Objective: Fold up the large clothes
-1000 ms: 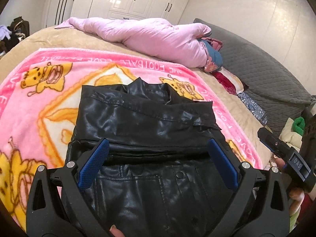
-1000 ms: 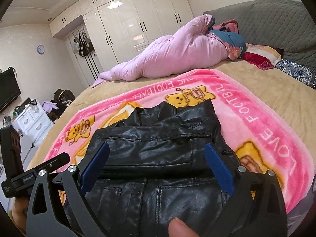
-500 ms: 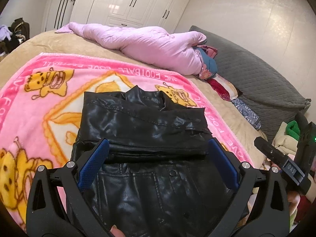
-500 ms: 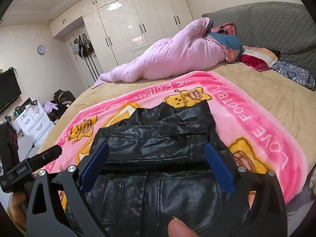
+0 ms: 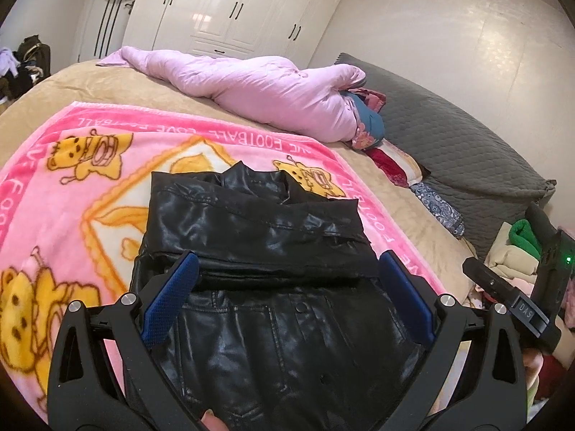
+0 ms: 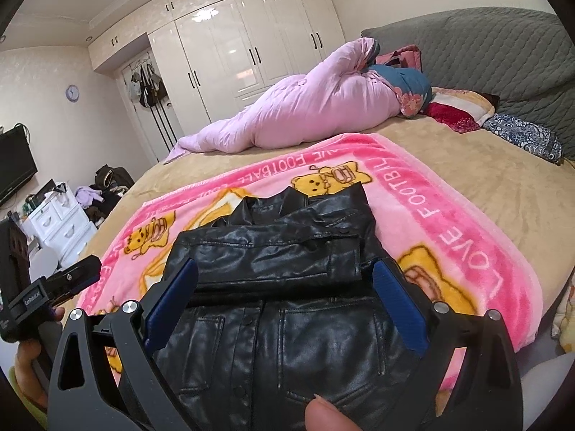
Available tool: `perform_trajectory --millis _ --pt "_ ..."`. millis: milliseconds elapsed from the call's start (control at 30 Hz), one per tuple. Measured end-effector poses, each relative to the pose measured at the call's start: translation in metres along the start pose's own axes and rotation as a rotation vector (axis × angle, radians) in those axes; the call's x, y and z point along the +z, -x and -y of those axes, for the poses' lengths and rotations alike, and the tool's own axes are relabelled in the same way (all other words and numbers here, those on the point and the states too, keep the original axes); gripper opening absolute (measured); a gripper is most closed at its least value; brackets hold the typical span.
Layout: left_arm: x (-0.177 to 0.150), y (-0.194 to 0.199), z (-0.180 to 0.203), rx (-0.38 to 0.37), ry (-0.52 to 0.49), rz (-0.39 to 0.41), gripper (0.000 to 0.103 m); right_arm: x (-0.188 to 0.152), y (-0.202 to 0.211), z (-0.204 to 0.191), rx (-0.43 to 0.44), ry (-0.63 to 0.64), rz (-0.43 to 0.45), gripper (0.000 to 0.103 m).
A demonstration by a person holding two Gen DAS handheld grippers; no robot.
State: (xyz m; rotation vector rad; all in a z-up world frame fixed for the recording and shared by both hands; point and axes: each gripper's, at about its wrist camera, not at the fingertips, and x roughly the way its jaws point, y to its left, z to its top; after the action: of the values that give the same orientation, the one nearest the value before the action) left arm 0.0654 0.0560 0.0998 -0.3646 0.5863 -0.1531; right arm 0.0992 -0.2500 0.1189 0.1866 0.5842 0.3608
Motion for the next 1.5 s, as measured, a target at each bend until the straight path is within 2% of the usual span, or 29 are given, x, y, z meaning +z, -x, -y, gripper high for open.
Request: perform_trajectory --millis 433,733,833,1200,1500 --pt "-0.016 0.019 -0.005 0.034 -0.02 -0.021 0.094 -0.021 0.012 0.009 0.024 0.029 -0.061 0.098" --pt "-0.041 0.02 -0.031 0.093 0.001 -0.079 0.094 -0.053 0.01 0.033 -0.011 0.05 -0.145 0.098" --pt "-0.048 0.021 -0.035 0.126 -0.014 -0.089 0.094 -0.063 0.01 0.046 -0.023 0.033 -0.169 0.098" --pt "-0.078 0.019 -0.047 0.176 -0.043 -0.156 0.094 -0.089 0.01 0.078 -0.055 0.019 -0.232 0.098" --pt "-0.11 0.022 -0.083 0.273 -0.007 -0.224 0.094 -0.118 0.0 0.099 -0.08 0.031 -0.311 0.098"
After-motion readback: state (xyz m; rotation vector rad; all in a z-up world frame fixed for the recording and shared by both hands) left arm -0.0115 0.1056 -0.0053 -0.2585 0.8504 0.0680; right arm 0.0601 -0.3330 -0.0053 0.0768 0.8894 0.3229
